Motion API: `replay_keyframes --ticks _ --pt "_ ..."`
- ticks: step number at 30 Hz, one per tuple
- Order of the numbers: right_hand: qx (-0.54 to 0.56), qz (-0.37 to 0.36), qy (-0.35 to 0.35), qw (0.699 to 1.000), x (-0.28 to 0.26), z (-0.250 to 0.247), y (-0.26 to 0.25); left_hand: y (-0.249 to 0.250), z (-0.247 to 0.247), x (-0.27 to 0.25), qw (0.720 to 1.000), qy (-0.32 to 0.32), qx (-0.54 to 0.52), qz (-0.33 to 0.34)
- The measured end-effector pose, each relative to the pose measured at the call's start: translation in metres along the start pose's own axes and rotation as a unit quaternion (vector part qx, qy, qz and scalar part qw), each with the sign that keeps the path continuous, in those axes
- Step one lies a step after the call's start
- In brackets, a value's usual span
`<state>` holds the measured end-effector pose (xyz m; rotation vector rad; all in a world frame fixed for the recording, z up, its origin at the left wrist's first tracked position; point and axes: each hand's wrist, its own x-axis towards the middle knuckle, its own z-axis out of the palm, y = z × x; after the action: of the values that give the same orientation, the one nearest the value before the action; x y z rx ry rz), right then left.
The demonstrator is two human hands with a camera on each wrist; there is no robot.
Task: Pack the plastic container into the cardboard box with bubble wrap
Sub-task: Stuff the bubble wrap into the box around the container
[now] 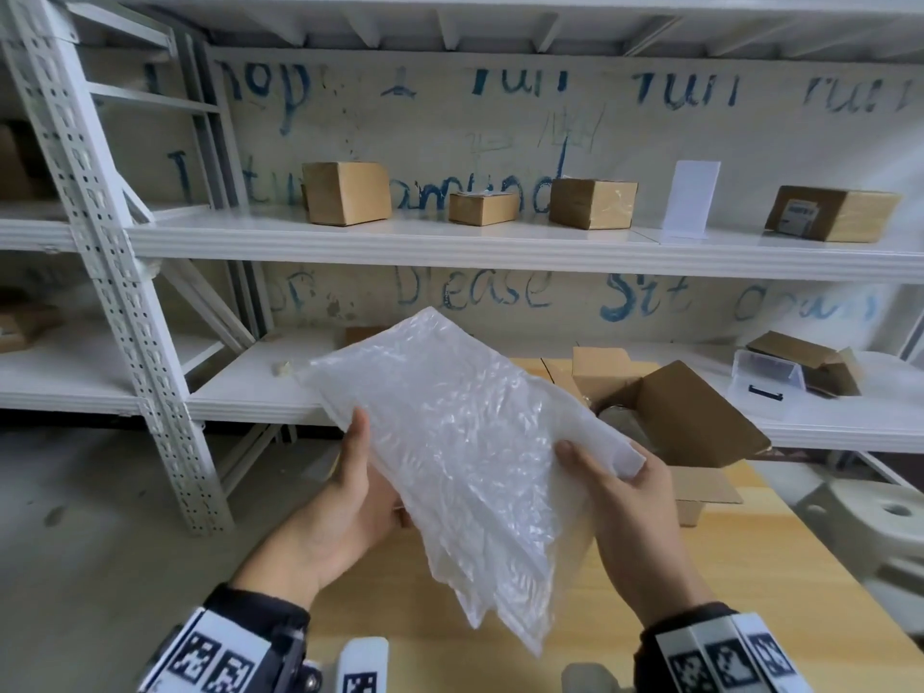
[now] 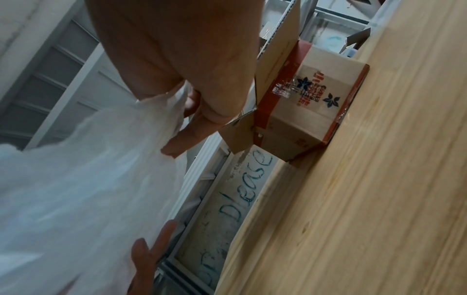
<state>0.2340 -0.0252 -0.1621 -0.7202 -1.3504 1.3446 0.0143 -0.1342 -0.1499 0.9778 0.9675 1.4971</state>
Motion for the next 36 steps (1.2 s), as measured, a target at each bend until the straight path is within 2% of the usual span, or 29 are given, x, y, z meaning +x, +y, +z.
replay_keyframes --ticks 4,7,11,17,22,27,32,36 --pt "-0.033 -0.027 0.025 0.999 -0.001 0.0 0.001 -0.001 -0.001 0.003 0.999 0.025 -0.047 -0.009" --pt "-0.053 -0.038 0.034 0.997 0.0 0.002 0.003 0.0 0.001 0.005 0.998 0.032 -0.045 -0.032" --pt "-0.057 -0.031 0.01 0.998 0.0 0.003 0.002 -0.001 0.005 0.008 0.992 0.126 0.006 -0.022" --pt "-0.045 -0.021 -0.004 0.999 -0.002 0.0 0.002 -0.003 -0.001 0.01 0.981 0.193 0.014 0.004" --pt "-0.08 -0.005 -0.044 0.996 0.003 -0.001 0.003 0.001 -0.004 0.011 0.973 0.227 0.024 0.039" --pt "-0.127 0.052 -0.152 0.979 0.005 -0.005 0.001 -0.001 -0.005 0.015 0.955 0.294 -0.001 0.051" --pt "-0.145 0.045 -0.181 0.972 0.004 -0.007 -0.003 -0.001 -0.003 0.014 0.965 0.26 0.04 0.021" --pt "-0.136 0.079 -0.198 0.968 0.002 -0.006 -0.008 -0.002 -0.002 0.012 0.969 0.232 0.083 0.005"
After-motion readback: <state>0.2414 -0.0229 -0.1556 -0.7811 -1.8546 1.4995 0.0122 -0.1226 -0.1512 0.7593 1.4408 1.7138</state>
